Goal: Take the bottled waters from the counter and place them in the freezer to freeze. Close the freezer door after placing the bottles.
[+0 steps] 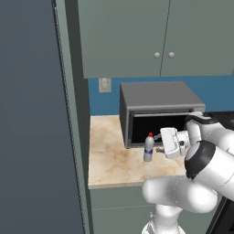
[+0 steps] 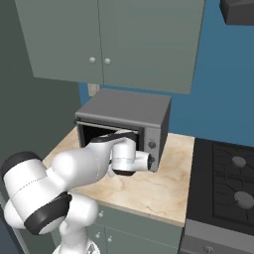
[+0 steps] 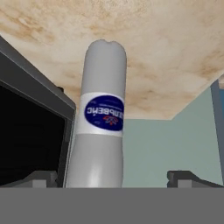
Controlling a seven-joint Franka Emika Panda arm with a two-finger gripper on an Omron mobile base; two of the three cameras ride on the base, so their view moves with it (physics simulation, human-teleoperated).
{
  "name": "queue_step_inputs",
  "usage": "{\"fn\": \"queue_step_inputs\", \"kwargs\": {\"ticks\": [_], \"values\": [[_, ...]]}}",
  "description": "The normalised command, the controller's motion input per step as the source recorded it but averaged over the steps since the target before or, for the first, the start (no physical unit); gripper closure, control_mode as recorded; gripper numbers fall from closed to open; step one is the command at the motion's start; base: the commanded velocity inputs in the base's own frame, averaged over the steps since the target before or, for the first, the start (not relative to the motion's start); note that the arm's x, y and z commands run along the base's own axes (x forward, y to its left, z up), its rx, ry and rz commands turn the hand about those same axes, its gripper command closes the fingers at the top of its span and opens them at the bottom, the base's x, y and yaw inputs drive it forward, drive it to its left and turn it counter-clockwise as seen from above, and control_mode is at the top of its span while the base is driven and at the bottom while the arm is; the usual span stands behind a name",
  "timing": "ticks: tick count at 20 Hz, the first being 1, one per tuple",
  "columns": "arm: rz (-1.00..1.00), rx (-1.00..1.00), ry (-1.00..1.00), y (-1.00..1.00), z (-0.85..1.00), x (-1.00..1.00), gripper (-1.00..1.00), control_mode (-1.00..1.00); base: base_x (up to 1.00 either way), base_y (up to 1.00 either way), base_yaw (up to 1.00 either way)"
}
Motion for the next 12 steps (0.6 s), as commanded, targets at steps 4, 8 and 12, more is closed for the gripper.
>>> {"fn": "queue_step_inputs", "kwargs": {"ticks": [4,8,12], "values": [[0.0,0.0,0.0,0.0,0.0,0.0,-1.0,-1.0,0.0,0.0,0.0],[0.0,0.0,0.0,0.05,-0.02,0.01,-1.0,-1.0,0.0,0.0,0.0],[0.0,0.0,0.0,0.1,-0.06,0.01,-1.0,-1.0,0.0,0.0,0.0]]}}
